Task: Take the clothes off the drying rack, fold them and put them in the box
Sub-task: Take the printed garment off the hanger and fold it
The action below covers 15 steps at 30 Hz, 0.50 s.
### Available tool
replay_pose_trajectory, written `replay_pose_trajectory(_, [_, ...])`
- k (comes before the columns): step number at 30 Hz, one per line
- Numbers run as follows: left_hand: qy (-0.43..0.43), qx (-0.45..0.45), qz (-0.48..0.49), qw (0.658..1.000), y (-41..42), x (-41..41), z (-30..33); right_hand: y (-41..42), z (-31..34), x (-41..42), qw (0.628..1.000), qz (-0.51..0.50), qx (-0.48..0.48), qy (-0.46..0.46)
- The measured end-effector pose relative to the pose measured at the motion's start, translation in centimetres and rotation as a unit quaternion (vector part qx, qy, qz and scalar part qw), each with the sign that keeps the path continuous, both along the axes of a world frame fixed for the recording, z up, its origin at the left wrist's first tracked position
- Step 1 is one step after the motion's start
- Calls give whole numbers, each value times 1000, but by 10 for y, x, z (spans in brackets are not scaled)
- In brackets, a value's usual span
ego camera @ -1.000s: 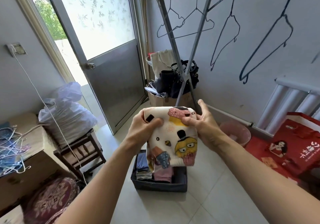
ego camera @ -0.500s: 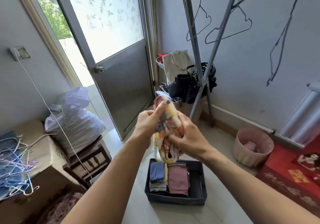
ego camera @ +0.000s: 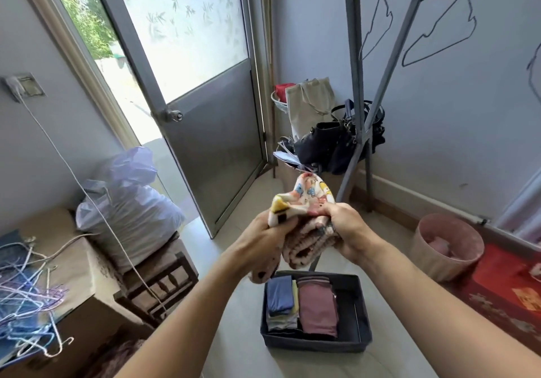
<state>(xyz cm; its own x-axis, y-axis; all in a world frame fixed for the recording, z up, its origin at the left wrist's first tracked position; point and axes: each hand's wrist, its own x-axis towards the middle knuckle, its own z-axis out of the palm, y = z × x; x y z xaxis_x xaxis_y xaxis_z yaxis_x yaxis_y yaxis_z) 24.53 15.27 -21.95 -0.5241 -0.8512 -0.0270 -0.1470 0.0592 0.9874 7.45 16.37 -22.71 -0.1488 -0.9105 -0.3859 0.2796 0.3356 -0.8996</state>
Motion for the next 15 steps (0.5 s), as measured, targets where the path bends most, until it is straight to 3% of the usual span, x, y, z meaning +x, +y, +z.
replay_pose_trajectory(2, [90, 72, 32, 993, -3, 4, 6, -1, -9, 0, 1000, -7, 14, -25])
replay_pose_trajectory(3, [96, 69, 34, 992, -2, 3, 7, -2, -12, 2, 999, 1, 14, -42])
replay_pose_trajectory(4, [45, 30, 20, 998, -1, -1, 5, -3, -12, 4, 998, 20, 13, -66])
replay_pose_trajectory(5, [-77, -42, -10, 996, 0, -7, 0, -5, -13, 6, 994, 47, 15, -101])
replay_pose_trajectory(7, [-343, -192, -66, 917, 3, -19, -18, -9, -17, 7, 982, 96, 20, -164])
replay_pose_trajectory(8, [-395, -235, -85, 884, 5, -24, -22, -10, -22, 8, 978, 109, 19, -177])
replay_pose_trajectory(9, [-400, -251, -107, 875, 6, -28, -25, -11, -29, 9, 977, 99, 21, -185])
replay_pose_trajectory(10, [-373, -248, -125, 885, 5, -28, -25, -13, -38, 8, 979, 76, 24, -190])
replay_pose_trajectory(12, [-210, -182, -63, 958, -3, -19, -25, -17, -55, 4, 978, 44, 23, -204])
replay_pose_trajectory(13, [-135, -153, 34, 978, -9, -12, -31, -20, -60, 3, 978, 39, 18, -204])
replay_pose_trajectory(15, [-67, -96, 256, 959, -25, 3, -46, -29, -68, -5, 976, 34, 4, -217])
